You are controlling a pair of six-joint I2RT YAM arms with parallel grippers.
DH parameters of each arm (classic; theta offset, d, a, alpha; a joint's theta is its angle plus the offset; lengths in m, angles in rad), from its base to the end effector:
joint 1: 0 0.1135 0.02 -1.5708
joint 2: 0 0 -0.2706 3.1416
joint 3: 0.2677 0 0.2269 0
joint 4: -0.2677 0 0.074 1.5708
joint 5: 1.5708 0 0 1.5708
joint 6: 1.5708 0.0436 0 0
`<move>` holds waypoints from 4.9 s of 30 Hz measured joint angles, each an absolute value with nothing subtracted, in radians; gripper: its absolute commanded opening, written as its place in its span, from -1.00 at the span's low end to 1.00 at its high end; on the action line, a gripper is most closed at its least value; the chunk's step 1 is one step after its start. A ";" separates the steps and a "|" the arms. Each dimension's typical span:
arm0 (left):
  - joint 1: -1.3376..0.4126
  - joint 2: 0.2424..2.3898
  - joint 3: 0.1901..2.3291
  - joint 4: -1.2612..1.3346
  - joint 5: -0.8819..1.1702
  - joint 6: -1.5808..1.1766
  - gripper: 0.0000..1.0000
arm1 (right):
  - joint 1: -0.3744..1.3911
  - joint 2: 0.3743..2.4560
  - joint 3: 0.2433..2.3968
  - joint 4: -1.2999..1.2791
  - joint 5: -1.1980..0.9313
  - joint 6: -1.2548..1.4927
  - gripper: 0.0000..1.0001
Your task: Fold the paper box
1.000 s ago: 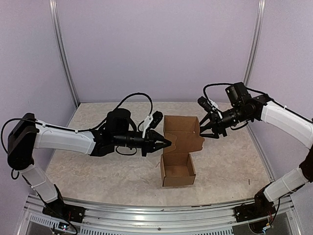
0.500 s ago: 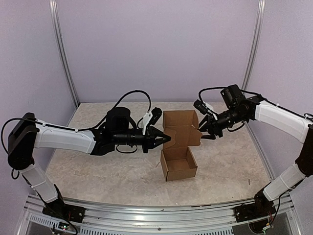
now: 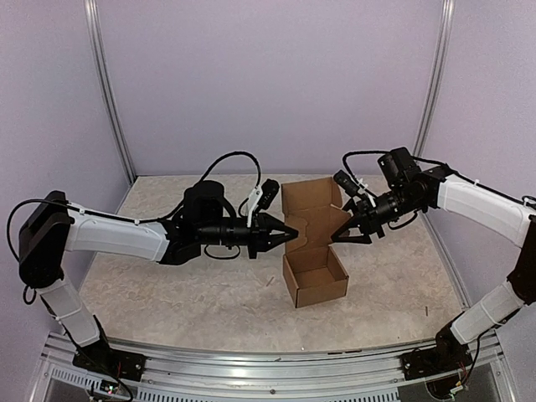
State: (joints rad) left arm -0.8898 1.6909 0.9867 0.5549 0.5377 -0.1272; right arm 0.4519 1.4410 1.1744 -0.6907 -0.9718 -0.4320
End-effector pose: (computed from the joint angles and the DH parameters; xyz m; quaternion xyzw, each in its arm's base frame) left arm 0.2145 -0.3002 0.2696 0.4327 0.6137 -0.4821 0.4514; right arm 0.2259 0.1497 0.3015 -0.4880 0.7017 0.4478 0.2626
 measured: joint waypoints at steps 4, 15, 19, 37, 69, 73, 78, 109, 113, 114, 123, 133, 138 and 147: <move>-0.889 1.691 0.987 0.579 0.633 -0.135 -1.00 | 0.452 1.441 1.175 -0.688 -0.993 -0.436 0.19; -0.857 1.670 0.981 0.546 0.711 -0.133 -1.00 | 0.419 1.364 1.266 -0.960 -0.983 -0.663 0.28; -0.842 1.640 0.973 0.528 0.746 -0.125 -1.00 | 0.368 1.308 1.289 -1.052 -0.999 -0.755 0.21; -0.847 1.607 0.959 0.516 0.774 -0.138 -1.00 | 0.400 1.465 1.318 -0.932 -1.097 -0.669 0.02; -0.859 1.708 0.994 0.659 0.811 -0.231 -0.94 | 0.506 1.504 1.266 -0.720 -1.174 -0.431 -0.96; -0.863 1.715 0.997 0.665 0.805 -0.248 -0.85 | 0.502 1.493 1.242 -0.674 -1.169 -0.385 -1.00; -0.880 1.742 1.028 0.679 0.784 -0.265 -0.73 | 0.500 1.478 1.219 -0.628 -1.155 -0.366 -1.00; -0.910 1.766 1.014 0.740 0.712 -0.262 -1.00 | 0.510 1.448 1.174 -0.555 -1.139 -0.344 -0.45; -0.910 1.762 0.975 0.794 0.705 -0.271 -1.00 | 0.515 1.444 1.163 -0.554 -1.126 -0.349 -0.41; -0.910 1.759 0.961 0.809 0.705 -0.278 -1.00 | 0.516 1.443 1.158 -0.554 -1.125 -0.350 -0.40; -0.897 1.735 0.899 0.943 0.701 -0.334 -1.00 | 0.516 1.443 1.146 -0.554 -1.126 -0.342 -0.31; -0.891 1.732 0.884 1.040 0.700 -0.400 -1.00 | 0.517 1.443 1.146 -0.540 -1.161 -0.320 -0.78; -0.888 1.735 0.885 1.042 0.694 -0.415 -0.96 | 0.517 1.444 1.146 -0.529 -1.173 -0.308 -1.00; -0.889 1.736 0.891 1.028 0.673 -0.415 -0.70 | 0.517 1.444 1.146 -0.516 -1.156 -0.305 -1.00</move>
State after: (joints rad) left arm -0.8890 1.7355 0.8906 1.0279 0.6735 -0.4149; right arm 0.5171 1.4441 1.1461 -0.5156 -1.1564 -0.3046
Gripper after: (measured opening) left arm 0.152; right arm 0.024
